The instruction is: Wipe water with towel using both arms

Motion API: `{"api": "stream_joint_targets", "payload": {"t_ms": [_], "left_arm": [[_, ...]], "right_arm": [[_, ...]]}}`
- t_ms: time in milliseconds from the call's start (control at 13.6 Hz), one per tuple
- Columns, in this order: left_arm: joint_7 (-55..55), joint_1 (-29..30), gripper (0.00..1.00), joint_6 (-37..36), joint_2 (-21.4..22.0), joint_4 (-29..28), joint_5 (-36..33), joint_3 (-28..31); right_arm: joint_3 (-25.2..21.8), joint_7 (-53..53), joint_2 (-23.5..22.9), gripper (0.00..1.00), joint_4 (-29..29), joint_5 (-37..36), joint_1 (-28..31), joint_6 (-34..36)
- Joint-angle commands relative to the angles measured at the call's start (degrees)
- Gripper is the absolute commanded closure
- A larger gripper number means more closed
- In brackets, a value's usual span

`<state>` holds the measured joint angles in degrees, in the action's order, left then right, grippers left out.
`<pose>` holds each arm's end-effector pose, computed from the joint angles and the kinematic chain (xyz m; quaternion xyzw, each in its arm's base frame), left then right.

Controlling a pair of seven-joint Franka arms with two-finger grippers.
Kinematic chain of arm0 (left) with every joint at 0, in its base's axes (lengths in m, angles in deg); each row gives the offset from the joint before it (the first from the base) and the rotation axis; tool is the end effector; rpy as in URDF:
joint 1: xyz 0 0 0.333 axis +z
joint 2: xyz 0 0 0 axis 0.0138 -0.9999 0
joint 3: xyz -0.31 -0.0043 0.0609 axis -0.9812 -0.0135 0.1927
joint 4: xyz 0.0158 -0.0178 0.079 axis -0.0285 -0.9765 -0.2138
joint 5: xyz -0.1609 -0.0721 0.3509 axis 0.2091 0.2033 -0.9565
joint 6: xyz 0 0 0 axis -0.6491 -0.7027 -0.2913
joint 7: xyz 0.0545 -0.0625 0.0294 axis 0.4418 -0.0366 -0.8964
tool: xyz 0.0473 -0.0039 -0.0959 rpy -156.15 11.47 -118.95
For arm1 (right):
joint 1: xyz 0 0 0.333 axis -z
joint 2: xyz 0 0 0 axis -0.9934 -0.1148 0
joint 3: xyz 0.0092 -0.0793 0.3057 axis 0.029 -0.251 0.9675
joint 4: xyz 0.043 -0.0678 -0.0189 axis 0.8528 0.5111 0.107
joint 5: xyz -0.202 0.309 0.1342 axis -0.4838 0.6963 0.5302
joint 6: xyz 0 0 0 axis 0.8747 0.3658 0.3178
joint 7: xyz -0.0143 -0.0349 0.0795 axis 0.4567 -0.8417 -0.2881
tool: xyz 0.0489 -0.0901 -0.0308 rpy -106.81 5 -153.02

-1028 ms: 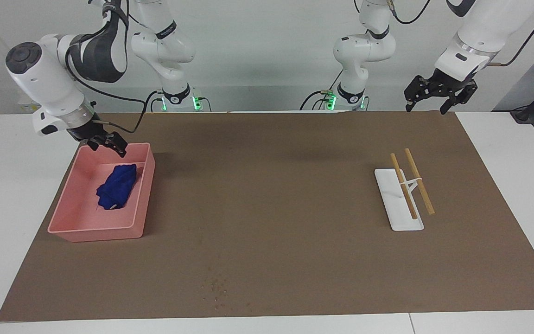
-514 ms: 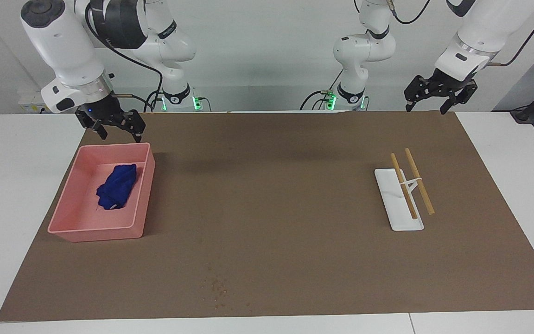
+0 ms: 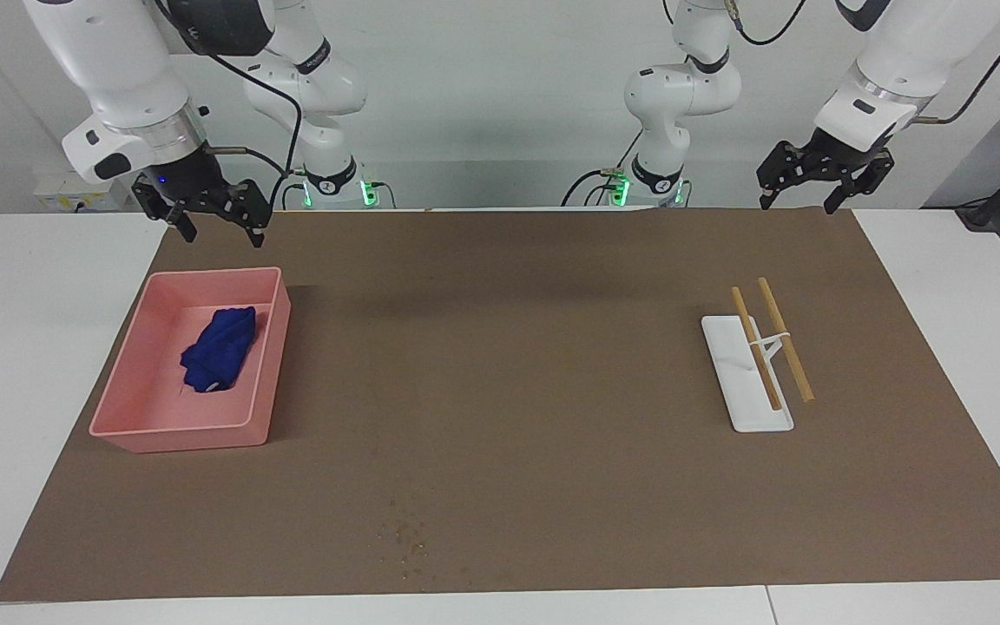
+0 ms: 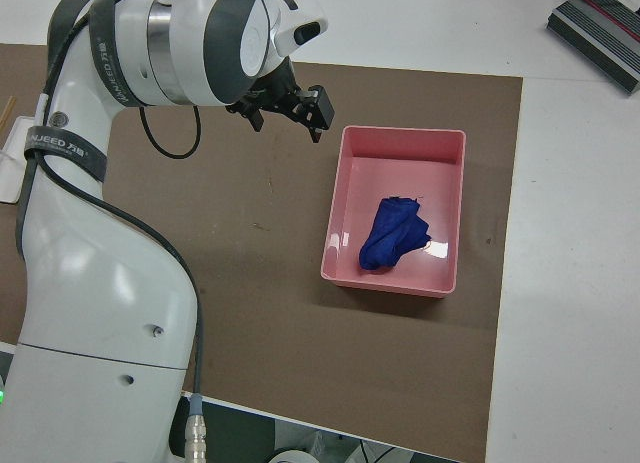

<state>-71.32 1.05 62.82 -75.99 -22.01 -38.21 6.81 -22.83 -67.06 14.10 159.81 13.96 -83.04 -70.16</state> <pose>0.5232 -0.0410 0.6491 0.9968 -0.0727 -0.0319 0.0124 0.5508 0.0163 0.6245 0.9978 -0.0605 -0.0237 0.0091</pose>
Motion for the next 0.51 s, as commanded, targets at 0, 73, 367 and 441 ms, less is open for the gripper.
{"api": "stream_joint_targets", "payload": {"t_ms": [0, 73, 367, 441], "left_arm": [[0.05, -0.79, 0.0, 0.6, 1.76, -2.05, 0.39, 0.85], [0.05, -0.79, 0.0, 0.6, 1.76, -2.05, 0.39, 0.85], [0.05, -0.79, 0.0, 0.6, 1.76, -2.05, 0.39, 0.85], [0.05, -0.79, 0.0, 0.6, 1.76, -2.05, 0.39, 0.85]], "right_arm": [[0.23, -0.26, -0.87, 0.0, -1.36, -0.61, 0.07, 2.01], [0.23, -0.34, -0.87, 0.0, -1.27, -0.52, 0.07, 1.92], [0.23, -1.05, -0.61, 0.0, -0.4, -0.61, 0.16, 1.48], [0.23, -1.05, -0.52, 0.0, -0.31, -0.61, 0.25, 1.39]]}}
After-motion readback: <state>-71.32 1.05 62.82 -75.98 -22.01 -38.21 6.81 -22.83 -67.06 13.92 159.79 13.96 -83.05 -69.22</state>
